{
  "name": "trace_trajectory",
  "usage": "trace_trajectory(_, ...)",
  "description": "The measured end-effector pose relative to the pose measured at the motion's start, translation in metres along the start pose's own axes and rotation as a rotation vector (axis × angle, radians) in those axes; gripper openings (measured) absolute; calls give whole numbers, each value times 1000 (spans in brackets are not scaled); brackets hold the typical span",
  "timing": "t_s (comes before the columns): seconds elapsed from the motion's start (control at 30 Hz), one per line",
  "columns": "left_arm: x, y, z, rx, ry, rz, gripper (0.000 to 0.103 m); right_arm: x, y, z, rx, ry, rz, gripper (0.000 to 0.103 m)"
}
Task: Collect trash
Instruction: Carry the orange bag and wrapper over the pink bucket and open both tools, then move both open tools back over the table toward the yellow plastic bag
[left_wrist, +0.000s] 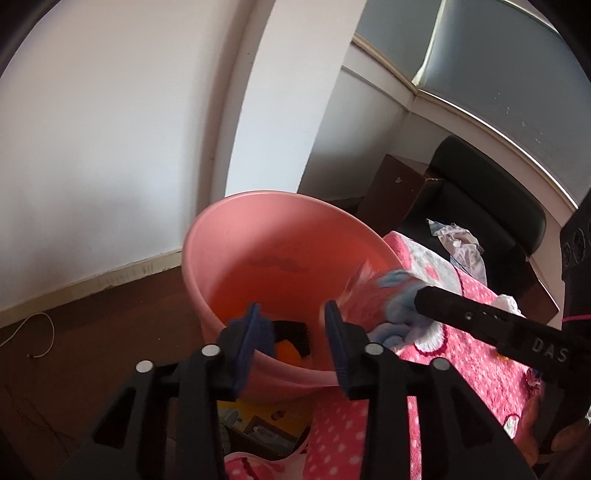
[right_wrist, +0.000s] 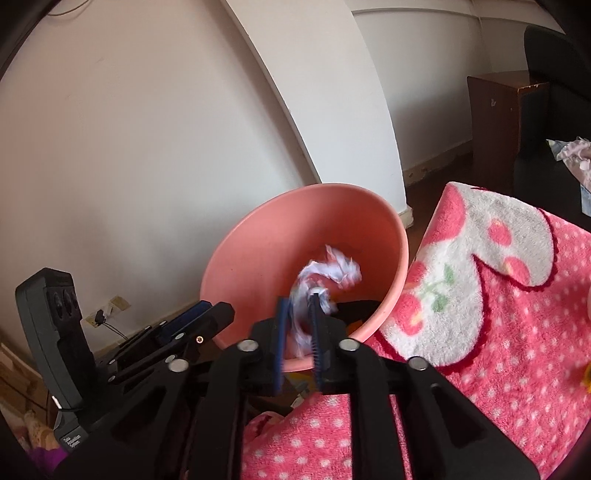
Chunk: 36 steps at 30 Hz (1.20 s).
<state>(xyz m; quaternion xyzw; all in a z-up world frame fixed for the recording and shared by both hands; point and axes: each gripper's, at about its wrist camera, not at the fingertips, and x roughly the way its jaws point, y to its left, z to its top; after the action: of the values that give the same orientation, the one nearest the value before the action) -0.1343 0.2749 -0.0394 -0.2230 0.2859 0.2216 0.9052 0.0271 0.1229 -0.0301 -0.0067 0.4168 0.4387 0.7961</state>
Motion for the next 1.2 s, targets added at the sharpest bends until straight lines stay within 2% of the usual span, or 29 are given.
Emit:
trace_trajectory(0.03, 0, 2, 0, -5, 0, -2, 36, -2, 0, 0, -1, -6, 2, 26)
trace_trajectory(0.07, 0, 3, 1, -13, 2, -6, 36, -3, 0, 0, -2, -9, 2, 26)
trace_trajectory(0.4, -17, -13, 2, 12, -13, -32, 36, -51, -16, -5, 16, -88, -47, 27)
trace_trajectory(0.8, -30, -87, -10, 135, 20, -126, 36, -120, -57, -47, 124, -147, -125, 27)
trace_trajectory(1.07, -33, -131, -31, 212, 63, -176, 36, -171, -95, -91, 196, -185, -233, 27)
trace_trajectory(1.2, -30, -157, -42, 265, 87, -200, 40, -194, -115, -110, 238, -212, -275, 27)
